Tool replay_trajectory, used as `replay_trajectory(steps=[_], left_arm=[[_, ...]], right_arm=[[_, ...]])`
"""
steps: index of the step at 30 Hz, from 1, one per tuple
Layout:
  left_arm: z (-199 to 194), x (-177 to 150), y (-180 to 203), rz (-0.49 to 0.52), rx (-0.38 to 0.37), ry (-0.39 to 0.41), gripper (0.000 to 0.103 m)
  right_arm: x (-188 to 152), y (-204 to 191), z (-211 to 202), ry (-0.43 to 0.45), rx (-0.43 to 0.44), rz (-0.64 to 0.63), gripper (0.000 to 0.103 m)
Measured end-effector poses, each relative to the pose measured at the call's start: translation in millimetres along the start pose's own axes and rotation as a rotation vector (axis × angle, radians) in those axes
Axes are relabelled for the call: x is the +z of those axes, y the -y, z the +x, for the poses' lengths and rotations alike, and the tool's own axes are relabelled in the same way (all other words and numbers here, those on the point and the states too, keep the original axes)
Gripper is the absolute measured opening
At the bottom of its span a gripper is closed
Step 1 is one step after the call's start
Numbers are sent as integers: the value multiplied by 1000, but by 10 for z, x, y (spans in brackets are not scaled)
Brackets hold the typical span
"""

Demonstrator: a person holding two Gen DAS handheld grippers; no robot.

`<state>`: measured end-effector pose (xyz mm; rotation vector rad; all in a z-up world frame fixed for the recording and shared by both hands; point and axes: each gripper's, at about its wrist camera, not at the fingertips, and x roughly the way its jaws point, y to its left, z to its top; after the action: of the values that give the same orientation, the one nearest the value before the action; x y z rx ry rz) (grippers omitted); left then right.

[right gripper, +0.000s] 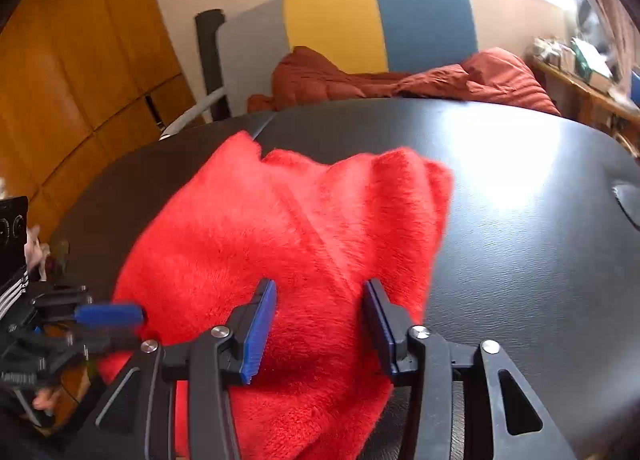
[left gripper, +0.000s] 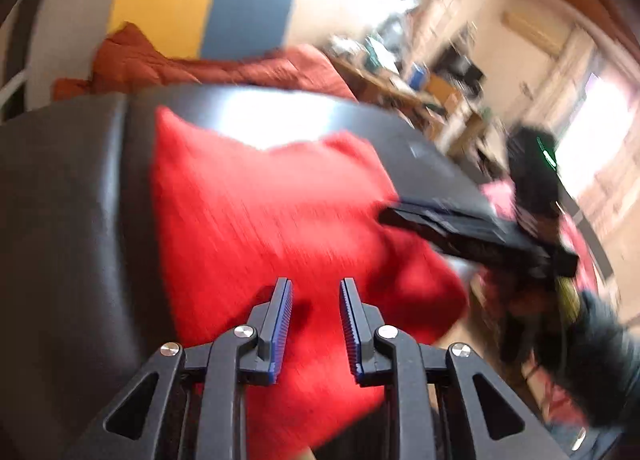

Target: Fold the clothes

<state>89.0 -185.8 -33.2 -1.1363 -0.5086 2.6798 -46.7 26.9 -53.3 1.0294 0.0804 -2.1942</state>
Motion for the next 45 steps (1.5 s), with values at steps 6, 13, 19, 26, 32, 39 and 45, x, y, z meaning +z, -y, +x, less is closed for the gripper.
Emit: replay_trajectory(steps=[6, 13, 19, 26, 32, 39, 45], left_arm=[[30, 578, -185, -121, 127, 107, 29], [641, 825, -391, -239, 196, 62, 35], [1244, 693, -415, -184, 352, -19, 40], [1425, 835, -580, -150, 482, 6, 52], [1637, 1150, -857, -130, 563, 4, 56], [1604, 1169, -908, -124, 590, 15, 57], [1381, 984, -903, -123, 605, 16, 58]], right_arm=[[441, -89, -171, 130, 18, 147, 63], [317, -128, 481, 73, -86, 250, 63], [6, 26, 604, 130, -117, 208, 65], [153, 44, 846, 100, -78, 194, 69], [502, 73, 1224, 84, -42, 200, 69], [604, 56, 1332, 88, -17, 204, 69], [517, -62, 1243, 75, 14, 204, 69]])
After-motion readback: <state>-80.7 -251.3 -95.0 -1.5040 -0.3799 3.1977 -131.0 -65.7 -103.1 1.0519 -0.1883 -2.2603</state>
